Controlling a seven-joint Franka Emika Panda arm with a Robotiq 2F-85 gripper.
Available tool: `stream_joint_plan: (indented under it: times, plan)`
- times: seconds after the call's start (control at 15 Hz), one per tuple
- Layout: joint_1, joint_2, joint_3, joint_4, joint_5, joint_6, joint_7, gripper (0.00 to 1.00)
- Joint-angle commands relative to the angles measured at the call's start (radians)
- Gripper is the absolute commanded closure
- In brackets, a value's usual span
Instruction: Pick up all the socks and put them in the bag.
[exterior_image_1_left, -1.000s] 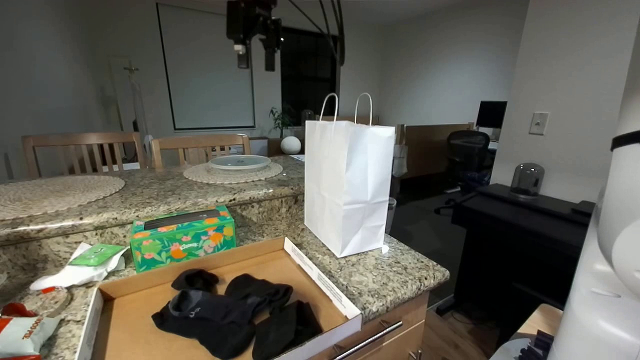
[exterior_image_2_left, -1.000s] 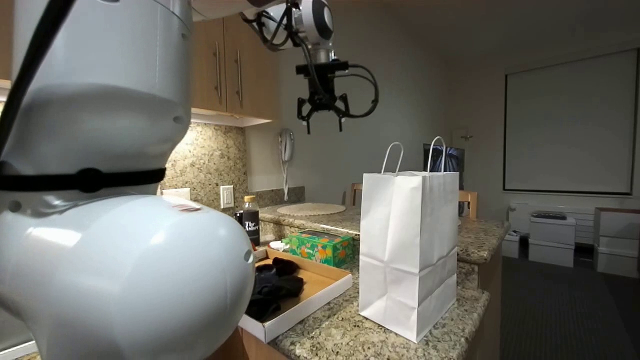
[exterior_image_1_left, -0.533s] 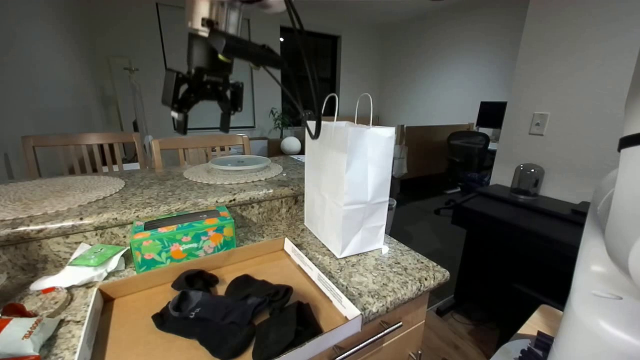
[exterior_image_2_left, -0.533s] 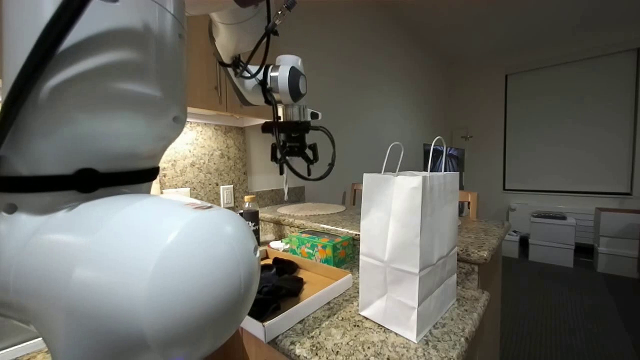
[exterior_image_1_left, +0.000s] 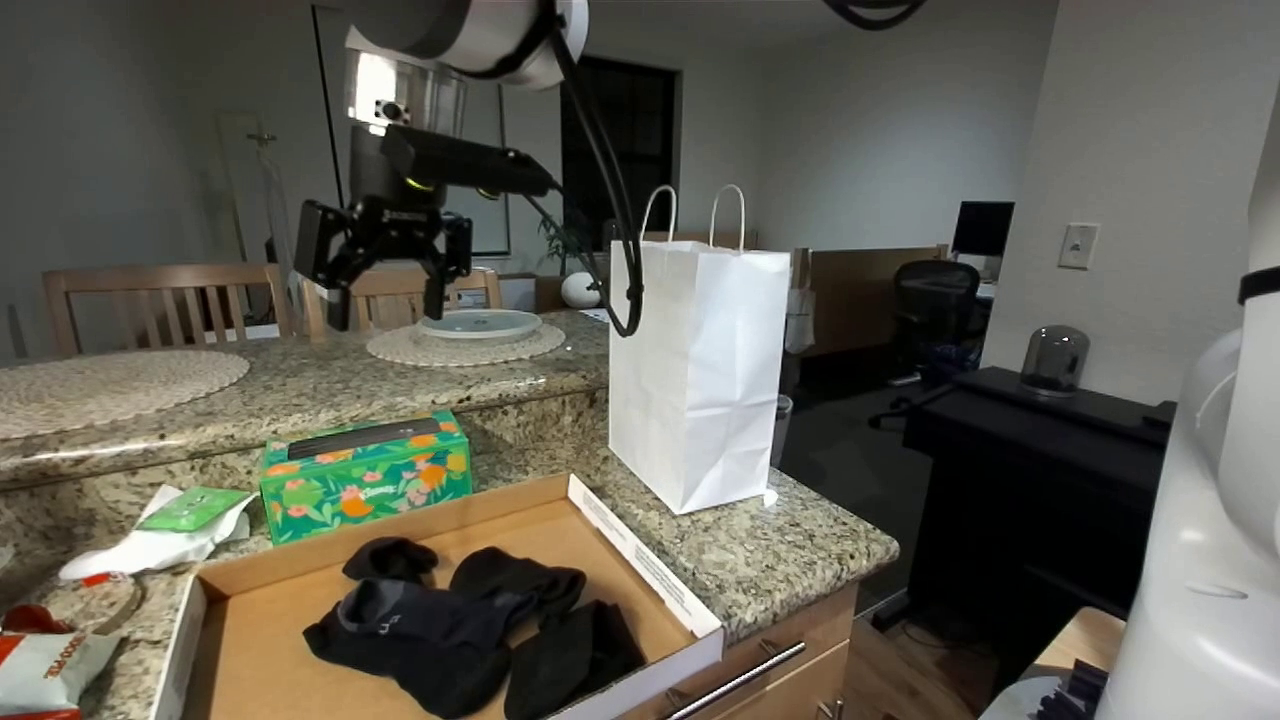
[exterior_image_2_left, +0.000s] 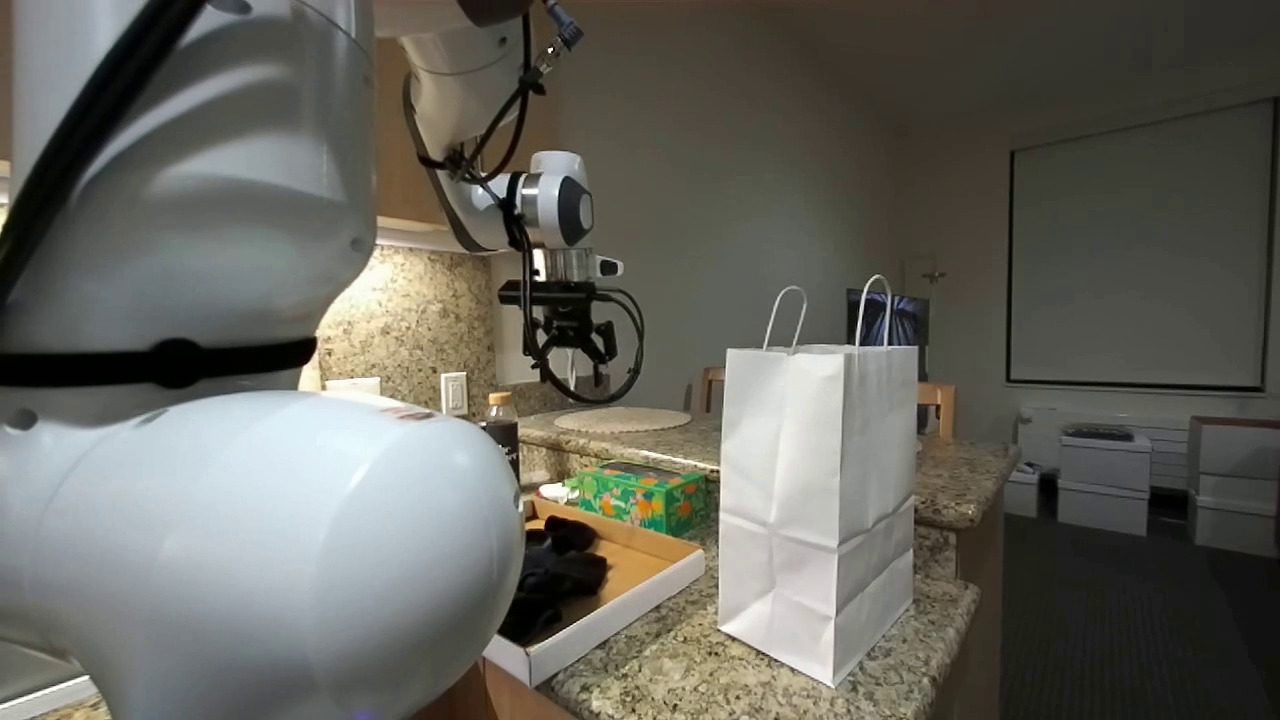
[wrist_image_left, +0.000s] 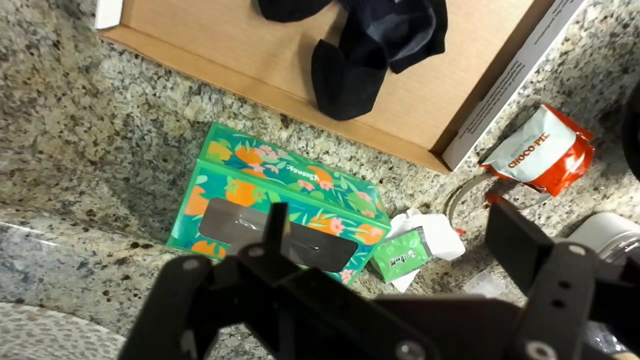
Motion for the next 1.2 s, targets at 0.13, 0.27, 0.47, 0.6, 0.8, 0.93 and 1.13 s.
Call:
stream_joint_plan:
  times: [0.13, 0.27, 0.47, 0.6, 0.8, 0.93, 1.13]
  plan:
    - [0.007, 0.018, 0.006, -0.003, -0.005, 0.004, 0.011, 0.00]
    - [0.010, 0.024, 0.012, -0.014, 0.011, 0.013, -0.010, 0.00]
    - [0.018, 0.042, 0.020, -0.048, 0.001, 0.052, -0.007, 0.00]
    - [0.029, 0.070, 0.024, -0.068, -0.001, 0.076, 0.000, 0.00]
    - [0.049, 0.129, 0.030, -0.116, 0.004, 0.193, 0.011, 0.00]
    - [0.056, 0.180, 0.035, -0.145, 0.024, 0.266, -0.009, 0.00]
    - [0.077, 0.265, 0.030, -0.161, 0.003, 0.325, -0.002, 0.00]
